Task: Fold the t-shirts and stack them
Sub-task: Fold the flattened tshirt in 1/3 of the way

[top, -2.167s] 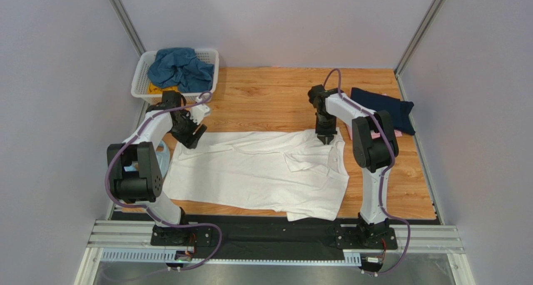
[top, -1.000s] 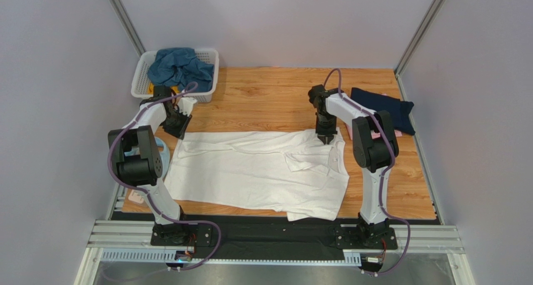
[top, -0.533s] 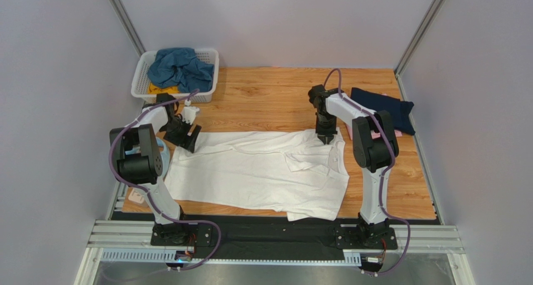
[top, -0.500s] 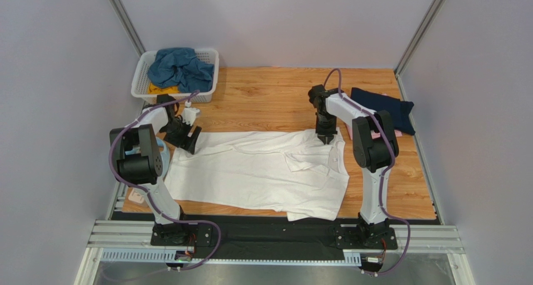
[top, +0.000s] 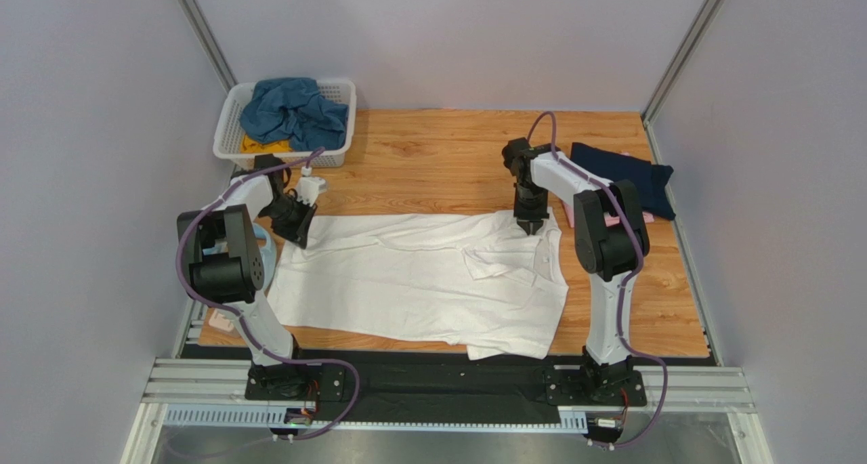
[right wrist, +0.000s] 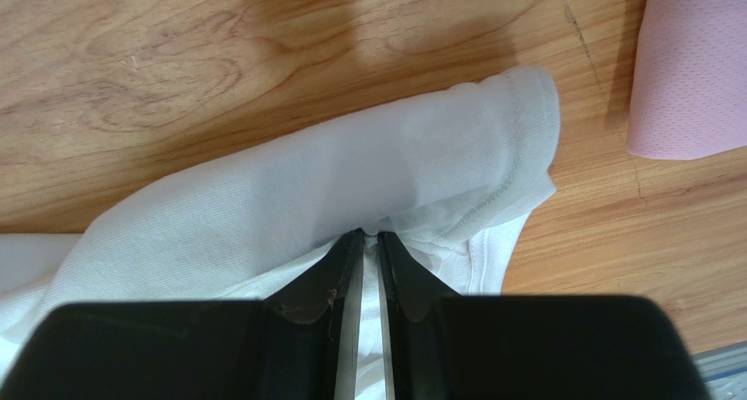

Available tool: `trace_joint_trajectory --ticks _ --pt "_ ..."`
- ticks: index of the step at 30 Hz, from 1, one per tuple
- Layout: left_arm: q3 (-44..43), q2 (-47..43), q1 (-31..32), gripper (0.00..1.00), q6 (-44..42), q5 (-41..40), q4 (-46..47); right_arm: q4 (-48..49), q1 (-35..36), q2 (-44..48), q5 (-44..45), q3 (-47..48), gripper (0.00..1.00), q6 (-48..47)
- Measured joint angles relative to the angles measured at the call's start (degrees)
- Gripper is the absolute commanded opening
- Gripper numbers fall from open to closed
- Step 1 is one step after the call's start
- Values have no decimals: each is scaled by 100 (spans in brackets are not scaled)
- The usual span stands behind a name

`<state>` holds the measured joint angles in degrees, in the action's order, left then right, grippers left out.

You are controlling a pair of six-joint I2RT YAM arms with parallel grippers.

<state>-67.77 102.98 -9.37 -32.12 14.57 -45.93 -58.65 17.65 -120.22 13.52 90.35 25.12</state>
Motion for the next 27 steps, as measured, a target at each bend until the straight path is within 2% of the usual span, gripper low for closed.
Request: trace_joint_trajectory --ticks 6,9,11,17,22,27 --pt "-125 -136 0 8 -22 22 -205 9 -11 20 -11 -7 17 2" --pt "-219 -319 0 0 -28 44 -302 59 -15 96 -7 -85 26 2" --pt "-262 -452 0 0 -33 72 -341 83 -15 203 11 -166 32 15" --pt "-306 -592 0 0 -33 190 -450 162 153 1200 188 -1023 35 61" --pt "-306 -592 9 0 -35 221 -494 221 675 2179 188 -1932 37 195" --pt "-306 -592 35 0 -35 232 -509 295 1198 2402 42 -2522 41 293"
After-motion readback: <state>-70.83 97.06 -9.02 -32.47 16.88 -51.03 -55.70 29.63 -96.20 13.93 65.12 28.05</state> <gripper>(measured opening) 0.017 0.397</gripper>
